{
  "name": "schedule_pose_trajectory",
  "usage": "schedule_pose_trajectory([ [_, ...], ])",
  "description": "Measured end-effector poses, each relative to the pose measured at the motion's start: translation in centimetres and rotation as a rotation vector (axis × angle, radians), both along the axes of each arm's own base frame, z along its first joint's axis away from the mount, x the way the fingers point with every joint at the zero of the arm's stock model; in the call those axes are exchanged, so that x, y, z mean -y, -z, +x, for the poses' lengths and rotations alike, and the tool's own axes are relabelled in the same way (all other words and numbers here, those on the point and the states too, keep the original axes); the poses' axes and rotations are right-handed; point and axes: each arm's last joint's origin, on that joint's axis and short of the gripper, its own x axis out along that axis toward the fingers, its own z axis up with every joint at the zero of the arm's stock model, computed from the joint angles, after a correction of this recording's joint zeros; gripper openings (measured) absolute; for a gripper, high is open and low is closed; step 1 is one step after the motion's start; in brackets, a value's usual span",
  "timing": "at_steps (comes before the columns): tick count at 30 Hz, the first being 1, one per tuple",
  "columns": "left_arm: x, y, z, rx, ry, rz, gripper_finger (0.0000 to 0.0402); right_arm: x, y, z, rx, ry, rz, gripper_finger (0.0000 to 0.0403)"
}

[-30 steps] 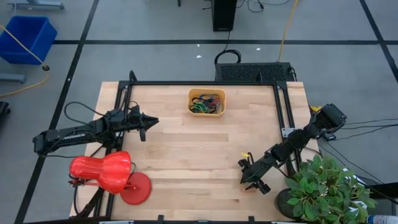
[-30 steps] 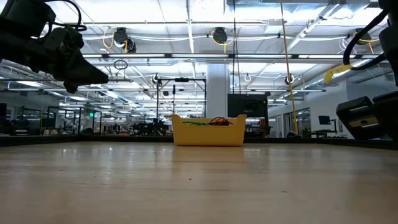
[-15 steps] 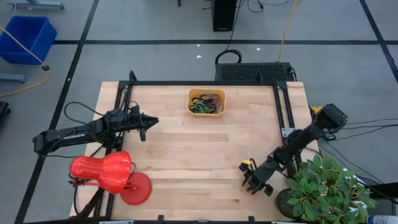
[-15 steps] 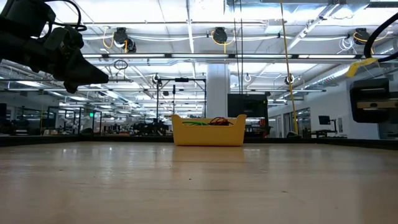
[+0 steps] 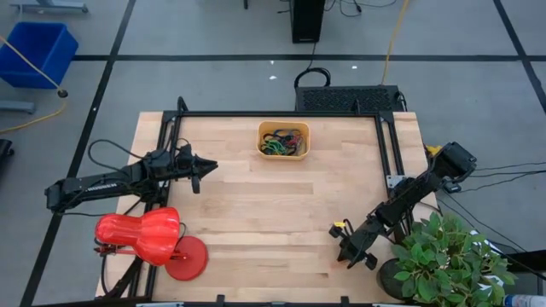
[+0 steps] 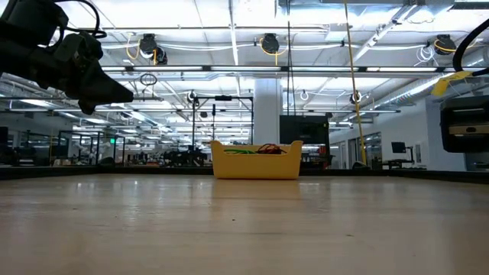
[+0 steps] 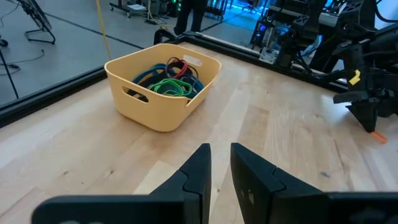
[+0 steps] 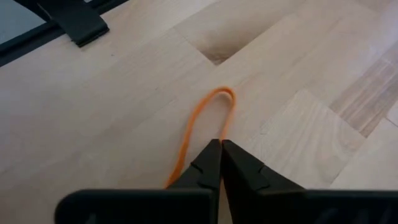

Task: Pick and place rubber bands into bin
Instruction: Put the orange rubber band into the yellow bin

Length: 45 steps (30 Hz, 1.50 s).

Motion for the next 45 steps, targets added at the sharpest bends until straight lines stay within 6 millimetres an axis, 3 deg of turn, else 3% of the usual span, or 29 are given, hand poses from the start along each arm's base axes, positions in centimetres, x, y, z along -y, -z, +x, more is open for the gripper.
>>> schedule_pose_trajectory([
  [13,0.0,0.0,0.0,0.01,-0.01,-0.042,0.0067,-0.6,-0.9,0.8,0.066,0.067,0.132,0.0001],
  [19,0.0,-0.1,0.0,0.019,-0.009,-0.039,0.0067,-0.3,-2.9,1.6,0.201,0.176,0.135,0.0],
  [28,0.0,-0.2,0.0,0.019,0.013,-0.006,0.0067,3.3,-6.4,3.4,0.458,0.412,0.074,0.0],
  [39,0.4,-0.9,-0.5,0.082,0.083,0.082,0.0067,8.3,-8.0,5.2,0.579,0.571,-0.016,0.0],
  [45,0.6,-1.6,-1.3,0.157,0.078,0.134,0.0067,11.2,-10.6,6.2,0.803,0.726,0.071,0.0],
])
